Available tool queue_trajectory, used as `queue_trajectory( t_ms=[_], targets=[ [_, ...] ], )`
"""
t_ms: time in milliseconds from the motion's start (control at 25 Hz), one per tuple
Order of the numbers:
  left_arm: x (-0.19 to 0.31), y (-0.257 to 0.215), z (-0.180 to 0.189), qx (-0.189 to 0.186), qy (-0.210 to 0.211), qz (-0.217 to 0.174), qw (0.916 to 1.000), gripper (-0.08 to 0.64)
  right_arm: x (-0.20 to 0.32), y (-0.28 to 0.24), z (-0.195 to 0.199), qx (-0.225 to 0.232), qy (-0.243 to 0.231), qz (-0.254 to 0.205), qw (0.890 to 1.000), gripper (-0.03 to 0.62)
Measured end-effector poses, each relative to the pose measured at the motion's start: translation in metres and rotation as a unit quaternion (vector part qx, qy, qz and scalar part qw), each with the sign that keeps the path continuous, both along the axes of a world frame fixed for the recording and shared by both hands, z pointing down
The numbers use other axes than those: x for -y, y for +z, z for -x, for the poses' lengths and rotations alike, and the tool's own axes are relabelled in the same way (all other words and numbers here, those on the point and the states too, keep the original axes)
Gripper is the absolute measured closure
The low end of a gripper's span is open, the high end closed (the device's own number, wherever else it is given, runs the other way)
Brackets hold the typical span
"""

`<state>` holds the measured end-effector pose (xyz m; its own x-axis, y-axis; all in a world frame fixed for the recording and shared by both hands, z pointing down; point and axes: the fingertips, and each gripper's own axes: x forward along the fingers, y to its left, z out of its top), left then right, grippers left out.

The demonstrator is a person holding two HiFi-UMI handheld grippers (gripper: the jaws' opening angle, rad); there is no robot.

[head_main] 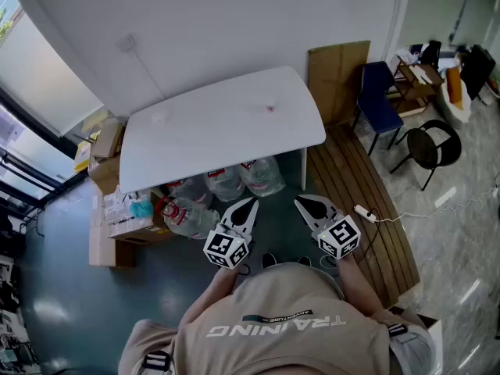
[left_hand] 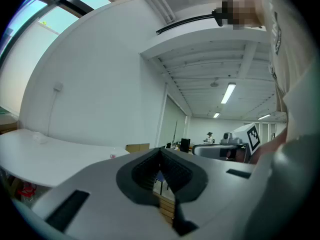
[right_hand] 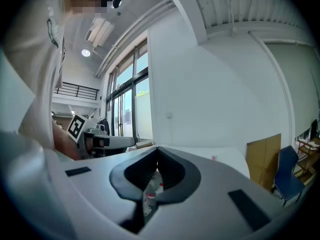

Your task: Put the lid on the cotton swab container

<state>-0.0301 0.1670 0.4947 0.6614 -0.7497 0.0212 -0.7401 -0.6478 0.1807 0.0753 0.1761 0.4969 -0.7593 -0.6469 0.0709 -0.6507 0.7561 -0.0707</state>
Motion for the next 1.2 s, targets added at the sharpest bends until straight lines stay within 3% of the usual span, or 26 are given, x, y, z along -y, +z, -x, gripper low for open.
queue_trajectory(
  t_ms=[360,720,1000,1200],
  targets=[
    [0.007,0.004,0.011,-0.003,0.0,-0.001,1.0,0.548,0.011,-0.001,0.013,-0.009,-0.005,-0.001,1.0,0.574],
    [0.047,0.007,0.033,-0.004,0.021,-0.004,0.9998,0.548,0.048,-0.002,0.035,0.005,0.017,-0.002,1.0,0.574],
    [0.076,0.013,0.043,-0.011,0.047,0.0,0.9988,0.548,0.071,0.006,0.037,0.034,0.062,0.012,0.997,0.574],
    [0.091,0.02,0.039,-0.014,0.058,0.015,0.9981,0.548,0.087,0.009,0.039,0.021,0.049,0.013,0.998,0.574]
  ],
)
